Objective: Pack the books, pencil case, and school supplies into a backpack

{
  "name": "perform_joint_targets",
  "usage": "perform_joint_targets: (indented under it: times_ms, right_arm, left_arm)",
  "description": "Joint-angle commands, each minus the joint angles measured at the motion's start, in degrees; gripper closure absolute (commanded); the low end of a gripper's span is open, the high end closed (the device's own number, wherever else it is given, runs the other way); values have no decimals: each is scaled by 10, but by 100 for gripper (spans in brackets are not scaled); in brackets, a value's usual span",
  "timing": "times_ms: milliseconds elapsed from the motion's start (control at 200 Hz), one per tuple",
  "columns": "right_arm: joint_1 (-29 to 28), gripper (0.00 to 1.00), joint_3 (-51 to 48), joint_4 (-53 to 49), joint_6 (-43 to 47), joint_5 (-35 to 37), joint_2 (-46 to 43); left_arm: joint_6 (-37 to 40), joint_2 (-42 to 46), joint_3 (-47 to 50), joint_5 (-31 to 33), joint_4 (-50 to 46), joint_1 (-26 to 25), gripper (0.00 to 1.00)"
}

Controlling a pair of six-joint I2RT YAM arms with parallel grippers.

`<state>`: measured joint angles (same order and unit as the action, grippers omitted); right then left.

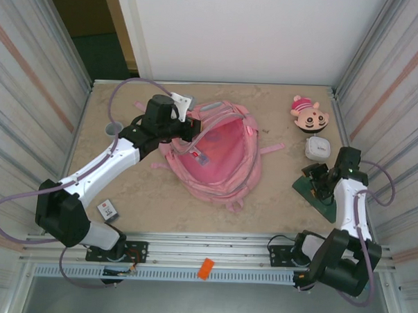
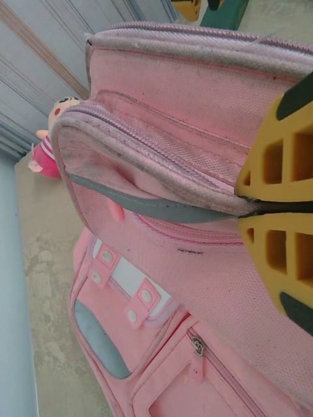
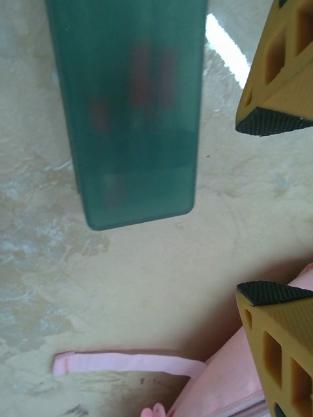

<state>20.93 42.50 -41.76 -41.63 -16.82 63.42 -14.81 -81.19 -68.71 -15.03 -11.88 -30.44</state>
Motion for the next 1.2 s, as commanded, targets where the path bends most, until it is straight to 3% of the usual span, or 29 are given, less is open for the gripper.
perform_joint_targets:
  times_ms: [0, 421, 852, 1012, 1193]
  right_arm:
    - [3, 39, 0, 48, 40, -8, 32]
    - [-5, 39, -19, 128, 55, -8, 139]
    - [-167, 39, 7, 187, -43, 3, 166]
    - [-183, 36, 101, 110, 66, -3, 184]
    - [-172, 31, 211, -44, 237, 80, 173]
  left_arm:
    - [5, 21, -10, 3, 51, 8, 100]
    - [16, 9, -22, 12, 42, 10, 100]
    - [16, 30, -9, 24, 35, 9, 100]
    - [23, 53, 0, 36, 26, 10, 100]
    - [27, 67, 15, 41, 26, 16, 100]
